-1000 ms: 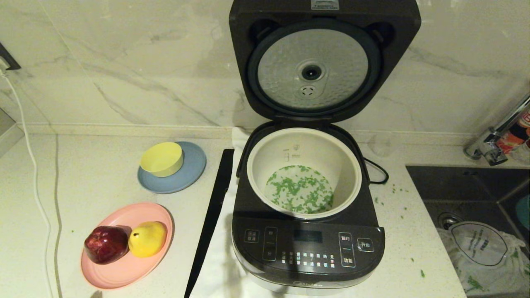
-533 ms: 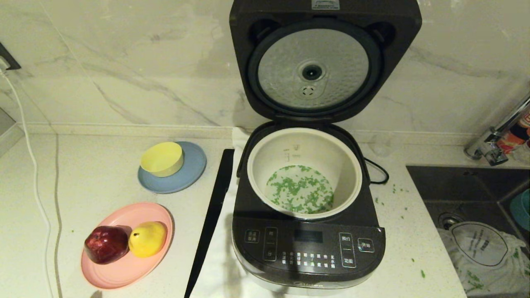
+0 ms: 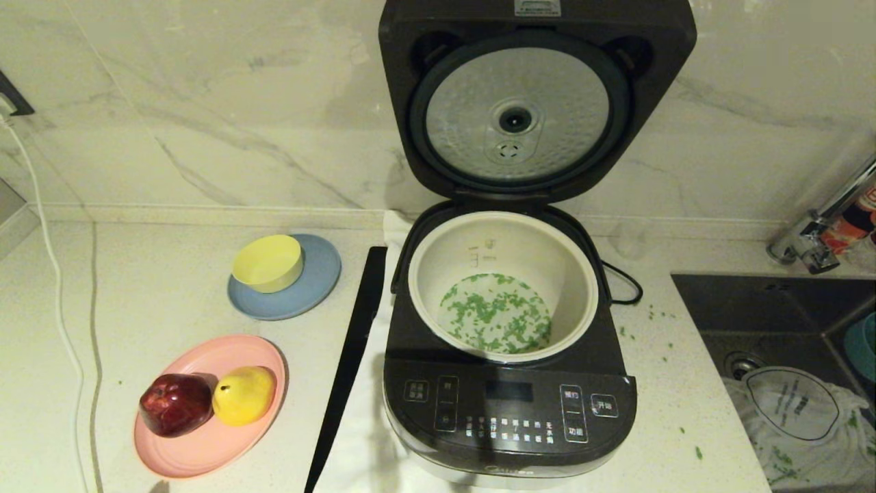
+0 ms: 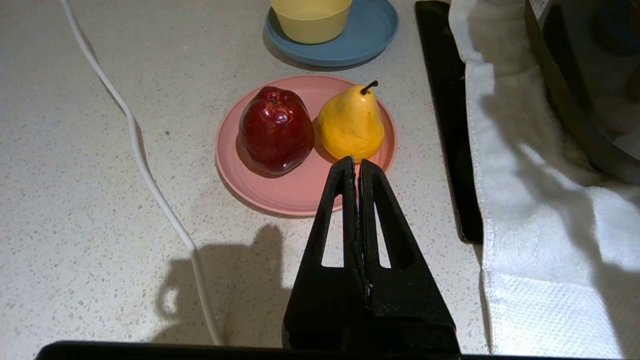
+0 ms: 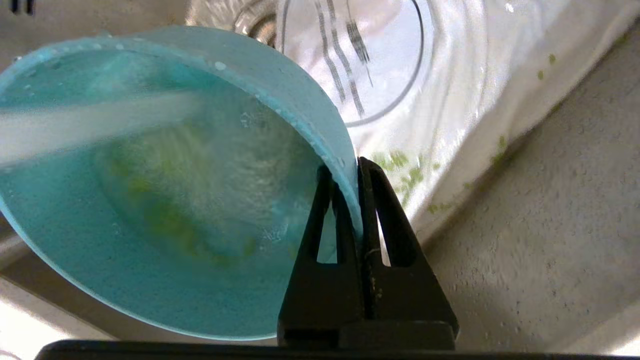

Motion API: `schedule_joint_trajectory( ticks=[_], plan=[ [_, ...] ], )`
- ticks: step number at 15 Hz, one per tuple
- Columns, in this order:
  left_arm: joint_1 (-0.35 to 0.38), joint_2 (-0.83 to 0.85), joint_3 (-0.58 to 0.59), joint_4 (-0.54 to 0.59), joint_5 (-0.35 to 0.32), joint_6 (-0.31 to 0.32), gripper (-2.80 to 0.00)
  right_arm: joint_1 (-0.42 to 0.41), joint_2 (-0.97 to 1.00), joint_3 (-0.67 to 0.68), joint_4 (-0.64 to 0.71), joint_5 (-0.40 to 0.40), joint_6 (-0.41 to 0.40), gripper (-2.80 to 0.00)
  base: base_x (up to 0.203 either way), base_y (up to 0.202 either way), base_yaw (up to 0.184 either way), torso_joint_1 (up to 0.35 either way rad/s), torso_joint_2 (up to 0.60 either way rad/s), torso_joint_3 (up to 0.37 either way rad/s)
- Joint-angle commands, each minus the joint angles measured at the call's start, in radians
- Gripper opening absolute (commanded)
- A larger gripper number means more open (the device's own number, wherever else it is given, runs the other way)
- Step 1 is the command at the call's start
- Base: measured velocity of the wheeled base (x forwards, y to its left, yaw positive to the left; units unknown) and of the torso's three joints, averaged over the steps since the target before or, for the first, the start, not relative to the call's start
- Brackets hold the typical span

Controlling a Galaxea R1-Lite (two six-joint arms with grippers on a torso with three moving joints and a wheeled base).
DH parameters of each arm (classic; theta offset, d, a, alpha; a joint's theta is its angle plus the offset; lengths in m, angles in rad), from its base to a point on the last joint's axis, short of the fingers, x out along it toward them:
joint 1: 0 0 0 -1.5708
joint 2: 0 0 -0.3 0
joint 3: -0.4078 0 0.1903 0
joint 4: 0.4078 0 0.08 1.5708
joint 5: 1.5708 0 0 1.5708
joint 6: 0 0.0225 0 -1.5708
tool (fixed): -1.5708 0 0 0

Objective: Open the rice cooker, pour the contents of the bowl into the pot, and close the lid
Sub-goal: Fill a bowl with water from the tap

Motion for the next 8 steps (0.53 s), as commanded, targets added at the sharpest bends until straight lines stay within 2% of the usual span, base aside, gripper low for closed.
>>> schedule_joint_trajectory(
  ticks=[1,5,8],
  plan=[
    [0.000,-0.003,0.009,-0.001,0.000,0.000,-2.80,0.017,-0.053,0.058,0.006,0.000,-0.002,-2.80,0.000,0.000,0.000,0.000,0.00,0.000],
    [0.000,-0.003,0.009,-0.001,0.000,0.001,-2.80,0.118,-0.160,0.221,0.006,-0.043,-0.011,-2.80,0.000,0.000,0.000,0.000,0.00,0.000],
    [0.001,-0.003,0.009,-0.001,0.000,0.001,-2.80,0.233,-0.269,0.331,0.006,-0.092,-0.013,-2.80,0.000,0.000,0.000,0.000,0.00,0.000]
  ],
)
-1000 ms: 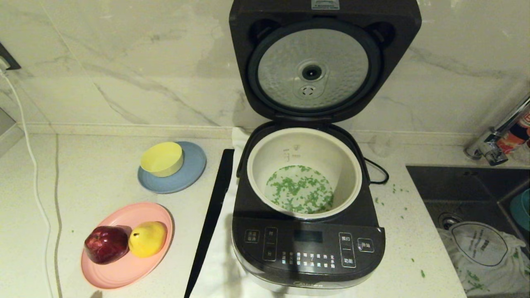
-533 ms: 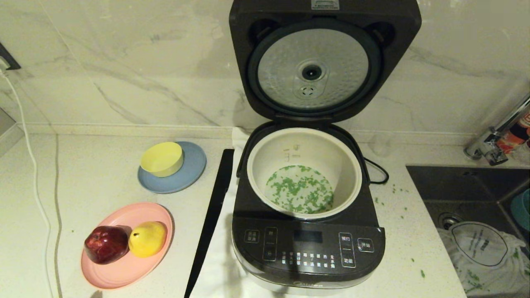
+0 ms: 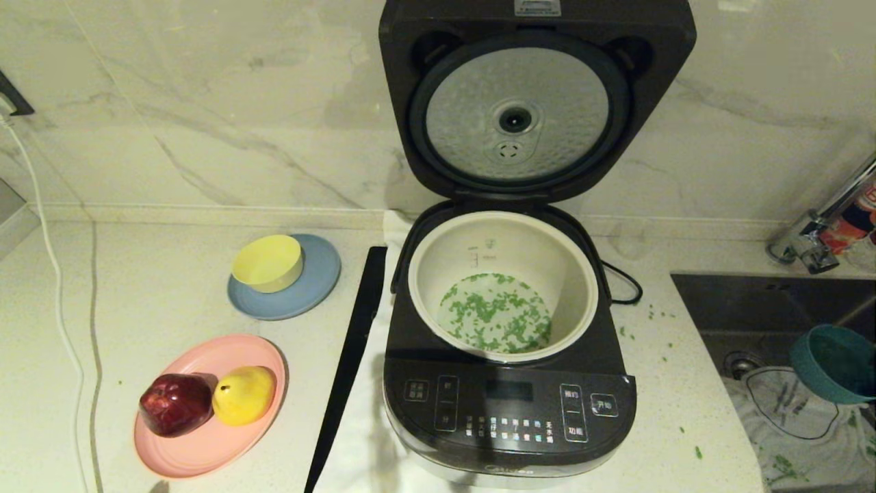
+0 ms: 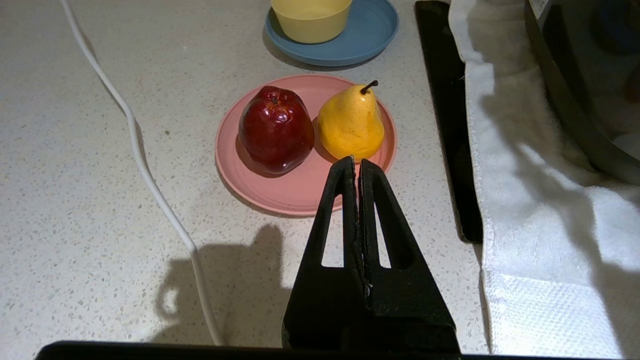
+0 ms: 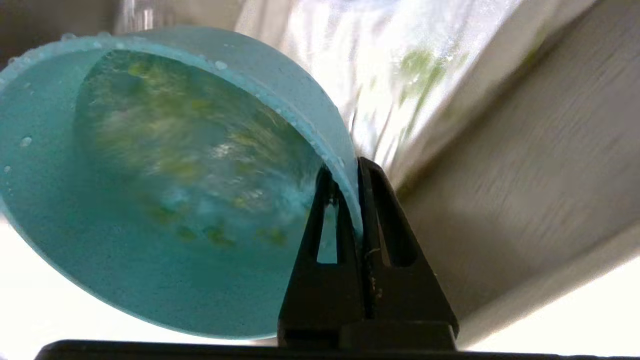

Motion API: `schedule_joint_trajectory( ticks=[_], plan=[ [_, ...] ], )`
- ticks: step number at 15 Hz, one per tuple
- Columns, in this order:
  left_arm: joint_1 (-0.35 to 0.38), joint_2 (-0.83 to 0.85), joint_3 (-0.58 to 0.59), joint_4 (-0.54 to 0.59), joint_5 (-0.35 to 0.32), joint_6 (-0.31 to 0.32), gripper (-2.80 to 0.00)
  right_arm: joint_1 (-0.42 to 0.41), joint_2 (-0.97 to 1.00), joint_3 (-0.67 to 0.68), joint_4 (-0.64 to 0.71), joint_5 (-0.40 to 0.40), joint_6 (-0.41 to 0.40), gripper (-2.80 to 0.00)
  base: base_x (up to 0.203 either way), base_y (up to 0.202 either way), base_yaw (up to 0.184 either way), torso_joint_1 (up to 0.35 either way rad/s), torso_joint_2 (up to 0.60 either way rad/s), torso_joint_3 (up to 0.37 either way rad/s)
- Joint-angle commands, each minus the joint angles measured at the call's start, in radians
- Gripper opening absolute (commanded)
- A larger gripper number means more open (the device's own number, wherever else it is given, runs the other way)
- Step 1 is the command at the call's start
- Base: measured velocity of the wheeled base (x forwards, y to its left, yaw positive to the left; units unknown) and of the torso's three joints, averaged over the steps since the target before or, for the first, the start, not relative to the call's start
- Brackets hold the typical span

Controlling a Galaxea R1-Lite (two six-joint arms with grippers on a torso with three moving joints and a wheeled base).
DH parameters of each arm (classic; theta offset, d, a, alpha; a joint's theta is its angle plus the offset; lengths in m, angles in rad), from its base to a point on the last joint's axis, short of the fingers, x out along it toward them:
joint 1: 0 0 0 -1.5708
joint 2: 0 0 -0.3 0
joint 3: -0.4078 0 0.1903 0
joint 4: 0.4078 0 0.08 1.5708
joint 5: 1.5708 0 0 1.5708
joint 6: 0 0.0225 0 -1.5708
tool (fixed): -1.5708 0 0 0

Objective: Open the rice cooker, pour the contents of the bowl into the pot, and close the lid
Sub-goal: Fill a bowl with water from the tap, then pour the water from the bowl into the rice cooker

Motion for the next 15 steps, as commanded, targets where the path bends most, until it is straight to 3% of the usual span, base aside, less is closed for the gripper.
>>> schedule_joint_trajectory(
  ticks=[1,8,15],
  plan=[
    [0.000,-0.002,0.009,-0.001,0.000,0.001,-2.80,0.100,-0.126,0.077,0.002,-0.056,0.002,-2.80,0.000,0.000,0.000,0.000,0.00,0.000],
    [0.000,-0.002,0.009,-0.001,0.000,0.002,-2.80,0.402,-0.367,0.096,0.152,-0.152,0.005,-2.80,0.000,0.000,0.000,0.000,0.00,0.000],
    [0.000,-0.002,0.009,-0.001,0.000,0.002,-2.80,0.743,-0.431,-0.152,0.458,-0.202,0.016,-2.80,0.000,0.000,0.000,0.000,0.00,0.000]
  ],
)
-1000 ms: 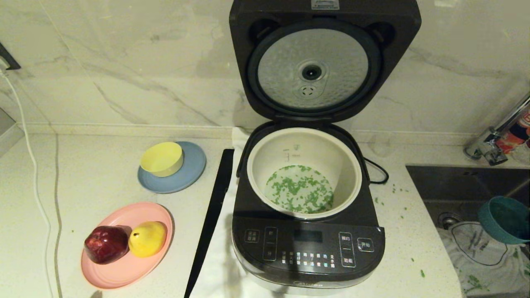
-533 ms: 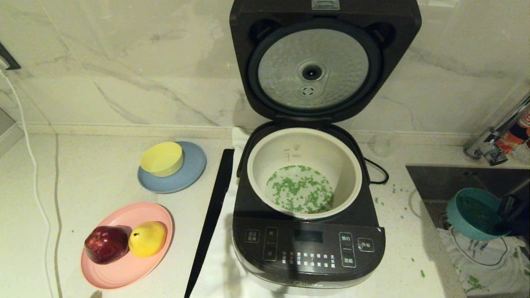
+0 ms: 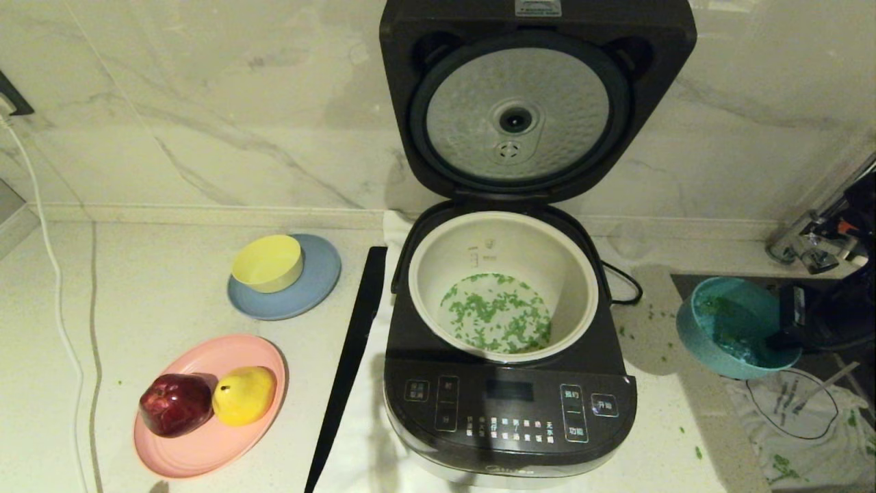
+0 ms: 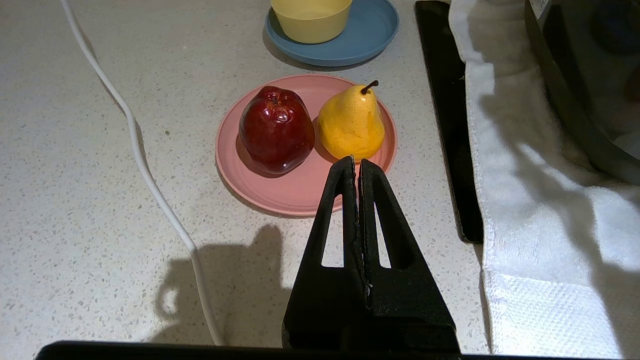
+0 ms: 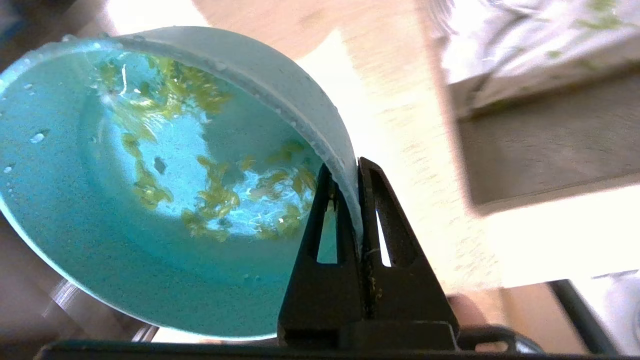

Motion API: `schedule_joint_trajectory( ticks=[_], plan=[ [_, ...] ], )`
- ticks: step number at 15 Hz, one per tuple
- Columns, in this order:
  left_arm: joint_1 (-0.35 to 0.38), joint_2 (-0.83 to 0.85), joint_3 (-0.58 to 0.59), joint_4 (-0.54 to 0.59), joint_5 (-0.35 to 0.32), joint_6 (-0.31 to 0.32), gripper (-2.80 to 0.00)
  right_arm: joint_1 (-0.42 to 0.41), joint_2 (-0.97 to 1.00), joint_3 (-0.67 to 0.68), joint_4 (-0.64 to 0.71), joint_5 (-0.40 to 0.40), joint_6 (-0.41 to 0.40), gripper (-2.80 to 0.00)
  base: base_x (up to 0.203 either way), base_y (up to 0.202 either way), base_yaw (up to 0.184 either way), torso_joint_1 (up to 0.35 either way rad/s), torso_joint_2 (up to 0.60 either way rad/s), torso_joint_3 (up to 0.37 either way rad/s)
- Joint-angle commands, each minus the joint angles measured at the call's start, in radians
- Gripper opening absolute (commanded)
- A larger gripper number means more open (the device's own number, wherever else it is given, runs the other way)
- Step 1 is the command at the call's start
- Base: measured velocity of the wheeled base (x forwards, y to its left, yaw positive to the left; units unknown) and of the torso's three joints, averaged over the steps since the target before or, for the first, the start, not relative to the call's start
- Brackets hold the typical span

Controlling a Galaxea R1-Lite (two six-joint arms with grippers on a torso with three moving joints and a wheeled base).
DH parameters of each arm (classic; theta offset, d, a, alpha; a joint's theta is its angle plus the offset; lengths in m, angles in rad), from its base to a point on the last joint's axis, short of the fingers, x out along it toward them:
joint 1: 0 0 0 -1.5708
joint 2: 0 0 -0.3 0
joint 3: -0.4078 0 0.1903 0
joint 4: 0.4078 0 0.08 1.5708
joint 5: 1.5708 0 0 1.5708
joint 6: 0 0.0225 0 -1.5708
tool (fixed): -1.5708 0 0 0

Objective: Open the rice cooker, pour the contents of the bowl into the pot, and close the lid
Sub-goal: Pour the water from the bowl into the rice cooker

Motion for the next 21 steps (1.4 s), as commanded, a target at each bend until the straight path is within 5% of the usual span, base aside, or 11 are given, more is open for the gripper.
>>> schedule_joint_trajectory(
  ticks=[1,9,21],
  plan=[
    [0.000,-0.002,0.009,-0.001,0.000,0.001,-2.80,0.105,-0.011,-0.094,0.070,-0.001,0.005,-2.80,0.000,0.000,0.000,0.000,0.00,0.000],
    [0.000,-0.002,0.009,-0.001,0.000,0.000,-2.80,0.332,0.105,-0.401,0.155,-0.171,0.007,-2.80,0.000,0.000,0.000,0.000,0.00,0.000],
    [0.000,-0.002,0.009,-0.001,0.000,0.001,-2.80,0.610,0.269,-0.658,0.185,-0.289,0.009,-2.80,0.000,0.000,0.000,0.000,0.00,0.000]
  ],
)
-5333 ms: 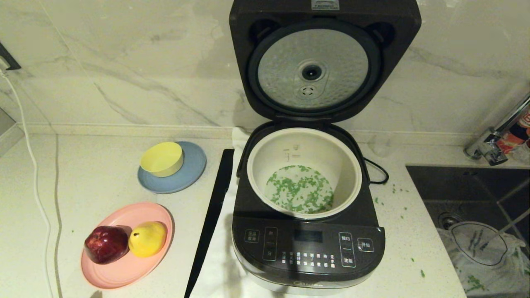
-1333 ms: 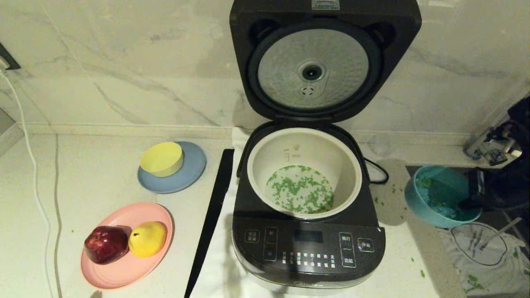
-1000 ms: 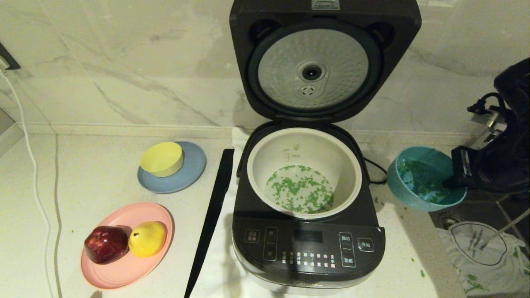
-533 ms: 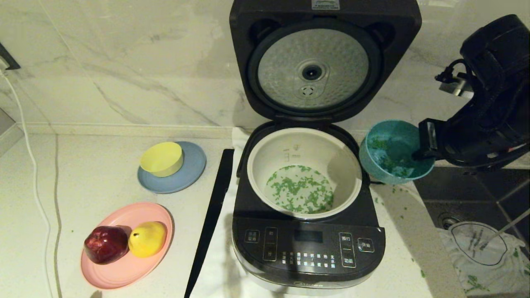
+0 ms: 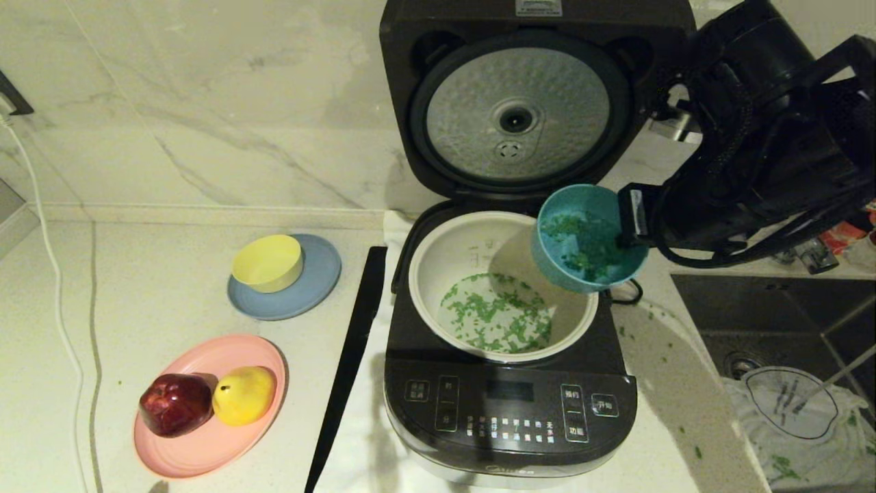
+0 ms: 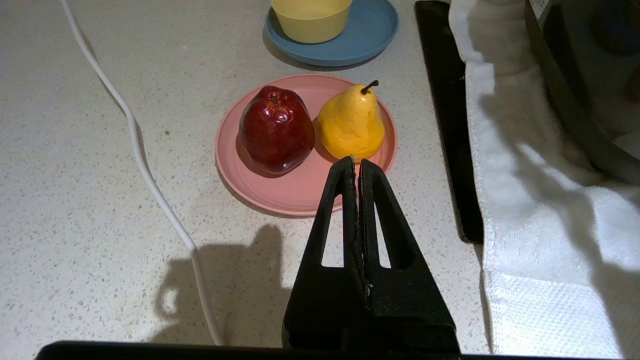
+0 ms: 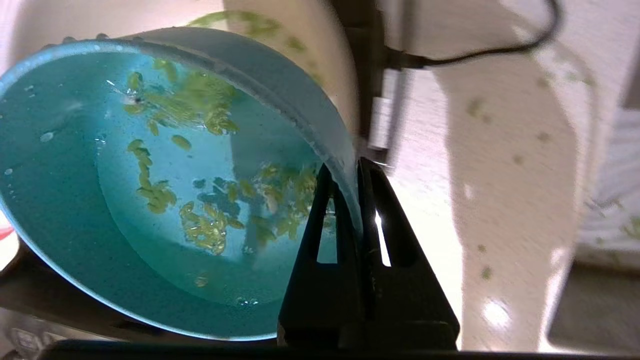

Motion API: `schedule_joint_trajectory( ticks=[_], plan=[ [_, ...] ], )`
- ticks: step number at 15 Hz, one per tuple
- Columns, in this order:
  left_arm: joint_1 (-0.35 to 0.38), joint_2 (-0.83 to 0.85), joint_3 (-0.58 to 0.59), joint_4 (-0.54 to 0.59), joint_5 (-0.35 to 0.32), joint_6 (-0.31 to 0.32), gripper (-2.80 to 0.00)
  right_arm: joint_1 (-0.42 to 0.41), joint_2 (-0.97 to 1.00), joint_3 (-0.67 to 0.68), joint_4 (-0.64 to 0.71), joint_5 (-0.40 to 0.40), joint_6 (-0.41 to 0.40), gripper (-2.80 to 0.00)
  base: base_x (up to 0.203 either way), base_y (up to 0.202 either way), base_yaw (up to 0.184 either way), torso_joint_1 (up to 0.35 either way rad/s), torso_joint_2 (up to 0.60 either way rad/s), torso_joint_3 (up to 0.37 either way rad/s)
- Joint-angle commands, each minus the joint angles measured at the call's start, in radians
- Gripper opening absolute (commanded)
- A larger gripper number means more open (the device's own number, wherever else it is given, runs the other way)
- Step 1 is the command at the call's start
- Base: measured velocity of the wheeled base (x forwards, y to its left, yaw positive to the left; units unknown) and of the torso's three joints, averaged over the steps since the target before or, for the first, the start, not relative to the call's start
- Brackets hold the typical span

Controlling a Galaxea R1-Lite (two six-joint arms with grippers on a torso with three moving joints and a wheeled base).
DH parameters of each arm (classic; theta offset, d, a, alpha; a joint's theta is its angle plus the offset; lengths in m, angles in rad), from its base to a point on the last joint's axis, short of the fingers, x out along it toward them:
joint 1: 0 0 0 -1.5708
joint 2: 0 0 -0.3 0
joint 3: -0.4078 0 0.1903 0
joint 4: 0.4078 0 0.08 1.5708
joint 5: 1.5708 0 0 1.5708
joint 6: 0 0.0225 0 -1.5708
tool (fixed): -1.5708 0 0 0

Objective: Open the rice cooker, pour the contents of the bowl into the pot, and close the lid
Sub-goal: Pour the water from the bowl into the rice cooker

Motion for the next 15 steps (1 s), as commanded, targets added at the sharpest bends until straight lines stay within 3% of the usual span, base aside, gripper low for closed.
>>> schedule_joint_trajectory(
  ticks=[1,11,15],
  plan=[
    [0.000,-0.003,0.009,0.000,0.000,0.000,-2.80,0.050,0.043,-0.011,-0.014,-0.006,0.002,-2.80,0.000,0.000,0.000,0.000,0.00,0.000],
    [0.000,-0.003,0.009,0.000,0.000,0.001,-2.80,0.105,0.140,0.009,-0.271,-0.166,0.083,-2.80,0.000,0.000,0.000,0.000,0.00,0.000],
    [0.000,-0.003,0.009,0.000,0.000,0.001,-2.80,0.142,0.139,0.097,-0.428,-0.252,0.075,-2.80,0.000,0.000,0.000,0.000,0.00,0.000]
  ],
)
